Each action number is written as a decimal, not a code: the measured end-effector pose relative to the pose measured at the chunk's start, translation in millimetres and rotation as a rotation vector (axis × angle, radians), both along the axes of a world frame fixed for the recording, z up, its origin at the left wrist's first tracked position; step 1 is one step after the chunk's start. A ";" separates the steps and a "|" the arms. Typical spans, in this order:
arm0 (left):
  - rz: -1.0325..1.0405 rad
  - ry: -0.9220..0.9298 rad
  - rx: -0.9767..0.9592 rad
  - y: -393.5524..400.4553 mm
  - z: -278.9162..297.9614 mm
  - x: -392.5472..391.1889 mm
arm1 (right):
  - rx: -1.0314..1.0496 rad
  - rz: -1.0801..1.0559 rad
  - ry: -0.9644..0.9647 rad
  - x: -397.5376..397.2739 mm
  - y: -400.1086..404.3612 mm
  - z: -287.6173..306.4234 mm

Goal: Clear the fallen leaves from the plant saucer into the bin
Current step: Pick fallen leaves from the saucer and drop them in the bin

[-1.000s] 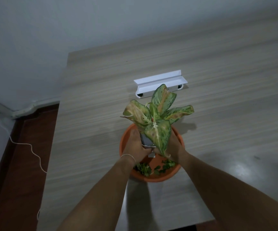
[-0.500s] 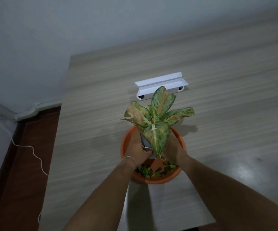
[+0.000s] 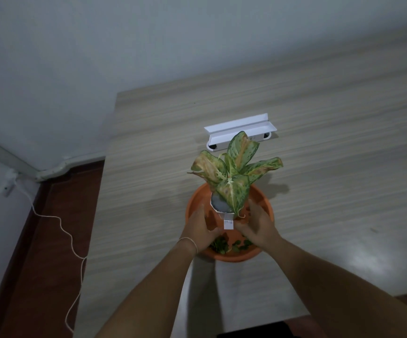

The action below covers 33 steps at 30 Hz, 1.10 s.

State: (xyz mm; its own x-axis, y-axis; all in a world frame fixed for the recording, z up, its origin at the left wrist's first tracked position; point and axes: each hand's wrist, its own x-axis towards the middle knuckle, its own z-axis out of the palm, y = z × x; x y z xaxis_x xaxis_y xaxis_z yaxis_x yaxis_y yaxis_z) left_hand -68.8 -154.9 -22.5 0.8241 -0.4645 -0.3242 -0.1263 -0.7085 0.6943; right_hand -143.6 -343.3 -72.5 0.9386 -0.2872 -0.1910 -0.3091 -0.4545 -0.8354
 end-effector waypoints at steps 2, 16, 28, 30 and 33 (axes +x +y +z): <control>-0.030 -0.035 0.108 3.6 2.9 -6.8 | -0.078 -0.069 0.113 -10.5 6.0 -12.4; -0.478 -0.146 0.584 4.4 11.4 -17.5 | -0.462 0.331 0.255 -19.4 56.6 13.4; -0.575 -0.120 0.624 -4.7 2.8 -10.6 | -0.567 0.412 0.314 -4.9 75.3 15.3; -0.576 -0.127 0.624 -3.7 0.2 -9.7 | -0.593 0.412 0.323 -2.8 77.6 14.3; -0.553 -0.135 0.607 -5.2 -4.8 -7.1 | -0.628 0.400 0.323 -0.6 79.9 12.3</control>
